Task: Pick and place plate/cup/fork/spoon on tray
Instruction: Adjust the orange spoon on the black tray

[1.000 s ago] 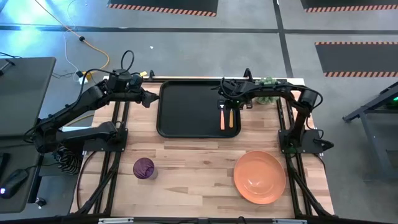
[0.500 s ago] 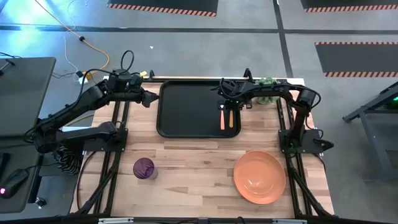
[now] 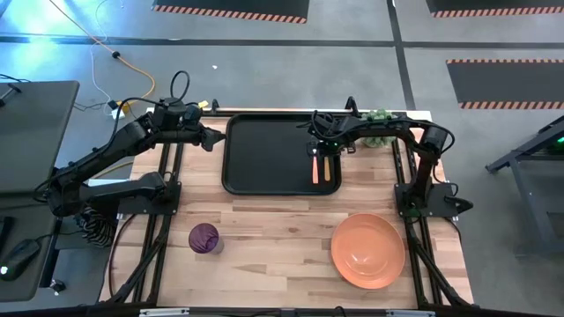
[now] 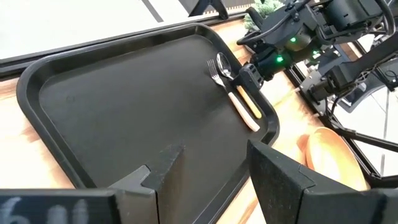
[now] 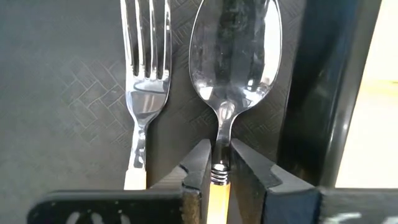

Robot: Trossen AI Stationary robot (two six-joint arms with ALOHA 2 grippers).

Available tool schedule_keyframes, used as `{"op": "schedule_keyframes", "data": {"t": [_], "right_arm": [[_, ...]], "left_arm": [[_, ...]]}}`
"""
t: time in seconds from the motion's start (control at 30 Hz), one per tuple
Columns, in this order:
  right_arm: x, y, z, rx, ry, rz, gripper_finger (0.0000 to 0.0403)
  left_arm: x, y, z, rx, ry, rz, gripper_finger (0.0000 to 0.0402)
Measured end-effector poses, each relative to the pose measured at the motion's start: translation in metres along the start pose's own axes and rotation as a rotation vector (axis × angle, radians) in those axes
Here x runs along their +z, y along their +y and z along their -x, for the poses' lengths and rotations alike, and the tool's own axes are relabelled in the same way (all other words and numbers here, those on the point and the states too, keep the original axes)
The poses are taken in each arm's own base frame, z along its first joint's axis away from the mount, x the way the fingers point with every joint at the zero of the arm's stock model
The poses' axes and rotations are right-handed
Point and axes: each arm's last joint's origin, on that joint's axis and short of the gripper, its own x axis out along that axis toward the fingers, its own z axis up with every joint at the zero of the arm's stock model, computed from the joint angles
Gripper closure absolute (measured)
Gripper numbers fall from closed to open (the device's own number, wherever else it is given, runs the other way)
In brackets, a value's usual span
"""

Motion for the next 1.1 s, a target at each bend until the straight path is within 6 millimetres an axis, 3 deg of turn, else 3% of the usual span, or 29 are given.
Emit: {"op": "schedule_keyframes", "data": {"t": [1.1], "right_arm": [[-0.0002, 0.0, 0.0001, 0.005, 0.01, -0.001, 0.0357]], "left_arm": [[0.0, 0.0, 0.0, 0.001, 0.0, -0.001, 0.0238]]}}
